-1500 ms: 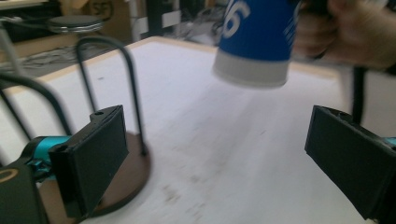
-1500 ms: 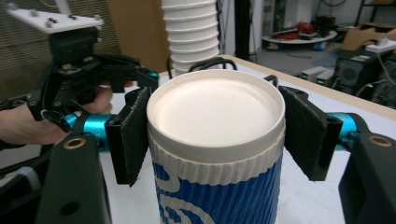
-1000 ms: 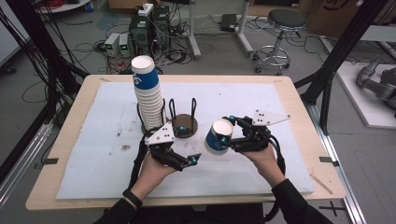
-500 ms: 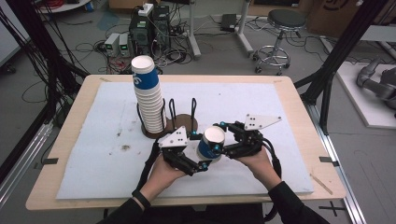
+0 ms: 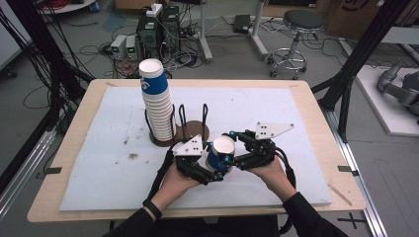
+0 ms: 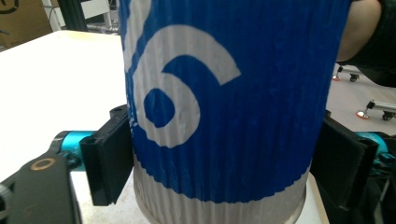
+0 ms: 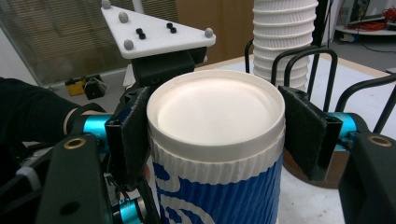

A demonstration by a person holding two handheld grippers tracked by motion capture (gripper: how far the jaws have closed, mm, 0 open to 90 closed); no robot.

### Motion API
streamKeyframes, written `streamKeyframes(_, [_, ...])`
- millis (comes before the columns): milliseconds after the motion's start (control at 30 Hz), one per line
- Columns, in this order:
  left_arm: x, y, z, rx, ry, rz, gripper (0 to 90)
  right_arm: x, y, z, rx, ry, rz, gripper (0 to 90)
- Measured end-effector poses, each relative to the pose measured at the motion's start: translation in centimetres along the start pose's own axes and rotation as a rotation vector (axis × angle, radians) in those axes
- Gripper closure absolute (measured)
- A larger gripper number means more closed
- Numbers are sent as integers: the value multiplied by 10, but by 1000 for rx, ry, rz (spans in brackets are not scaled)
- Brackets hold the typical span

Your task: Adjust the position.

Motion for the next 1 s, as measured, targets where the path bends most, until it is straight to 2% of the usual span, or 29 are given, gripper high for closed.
streamKeyframes(267, [0,0,3,43,17,-22,213,1,1,0,16,-5,18,283])
streamKeyframes(333, [-1,1,4,71,20,-37,213,2,0,0,22,-19,7,223])
streamKeyframes(400, [-1,1,4,93,26,-49,215,1,0,1,37,-19,-10,210])
streamKeyframes(467, [-2,1,6,127,31,-64,219,0,-2,3,47,-8,-2,201])
streamKeyframes(567, [-1,3,8,192,28,-87,224,0,-2,6,105,8,21,201])
streamKeyframes(667, [0,5,9,254,25,-102,227,0,0,6,177,37,69,201])
streamKeyframes(767, [1,7,11,312,16,-115,231,1,5,5,237,53,79,201])
streamKeyframes(900, [0,9,11,342,17,-121,233,-1,12,0,283,67,79,204])
streamKeyframes(967, [0,8,11,339,12,-123,231,-2,14,-1,303,73,84,217])
streamKeyframes(1000, [1,7,12,337,5,-126,221,-2,15,-1,308,60,79,268])
Point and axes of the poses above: each handheld gripper's, and its own axes: z roughly backward along the jaws, y roughly out of its underside, x roughly to its left, the point moved 10 cm from there along -z, roughly forward along the jaws, and after that the axes turned 5 degrees about -z, right-handed, at the moved point
